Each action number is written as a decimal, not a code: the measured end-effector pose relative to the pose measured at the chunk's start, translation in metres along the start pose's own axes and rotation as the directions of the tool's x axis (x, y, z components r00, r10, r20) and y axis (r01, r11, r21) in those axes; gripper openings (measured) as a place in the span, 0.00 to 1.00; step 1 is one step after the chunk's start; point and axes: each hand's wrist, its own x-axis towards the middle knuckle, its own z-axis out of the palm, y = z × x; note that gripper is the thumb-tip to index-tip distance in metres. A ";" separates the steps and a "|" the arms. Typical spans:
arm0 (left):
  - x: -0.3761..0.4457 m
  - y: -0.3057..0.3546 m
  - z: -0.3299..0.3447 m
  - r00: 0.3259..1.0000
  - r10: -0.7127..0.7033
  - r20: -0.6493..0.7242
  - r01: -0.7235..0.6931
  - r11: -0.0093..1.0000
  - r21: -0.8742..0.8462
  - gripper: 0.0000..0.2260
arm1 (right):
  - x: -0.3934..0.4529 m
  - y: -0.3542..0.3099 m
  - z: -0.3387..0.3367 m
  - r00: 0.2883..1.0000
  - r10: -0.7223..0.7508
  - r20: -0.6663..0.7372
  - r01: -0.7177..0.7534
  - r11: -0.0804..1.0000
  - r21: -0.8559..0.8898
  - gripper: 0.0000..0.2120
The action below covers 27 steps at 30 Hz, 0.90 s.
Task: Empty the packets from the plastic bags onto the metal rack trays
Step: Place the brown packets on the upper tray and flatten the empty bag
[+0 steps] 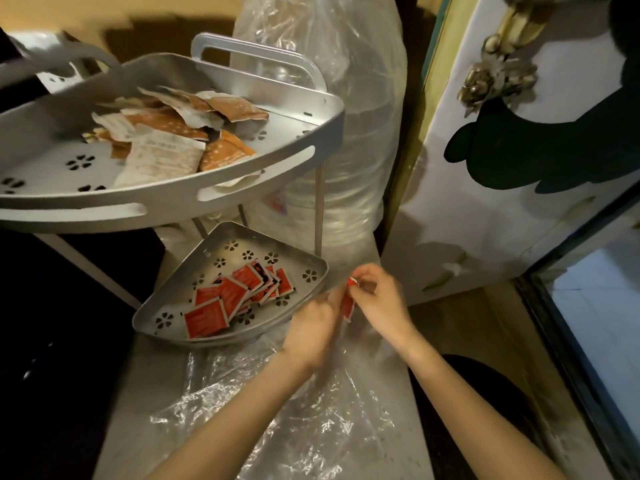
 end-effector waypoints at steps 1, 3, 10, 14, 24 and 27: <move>-0.001 0.000 -0.008 0.999 -0.031 -0.035 0.029 0.998 -0.047 0.12 | 0.001 -0.008 0.001 1.000 -0.028 0.005 0.028 0.999 0.022 0.07; -0.002 0.000 -0.030 0.990 -0.054 -0.131 0.033 0.988 -0.153 0.14 | 0.006 -0.027 0.006 0.998 -0.069 0.015 0.068 0.995 0.077 0.06; -0.001 -0.051 -0.086 0.907 -0.191 -0.376 0.130 0.975 -0.181 0.08 | 0.030 -0.060 0.046 0.993 -0.120 0.020 0.115 0.979 0.169 0.06; -0.002 -0.088 -0.088 0.863 -0.274 -0.425 0.195 0.956 -0.220 0.09 | 0.043 -0.062 0.079 0.997 0.023 0.069 -0.038 0.973 0.227 0.07; -0.006 -0.128 -0.066 0.894 -0.401 -0.200 0.387 0.916 -0.109 0.14 | 0.051 -0.059 0.124 0.979 0.138 0.150 -0.161 0.975 0.154 0.13; -0.007 -0.124 -0.066 0.913 -0.395 -0.102 0.380 0.914 -0.145 0.15 | 0.053 -0.057 0.127 0.981 0.107 0.162 -0.111 0.994 0.013 0.14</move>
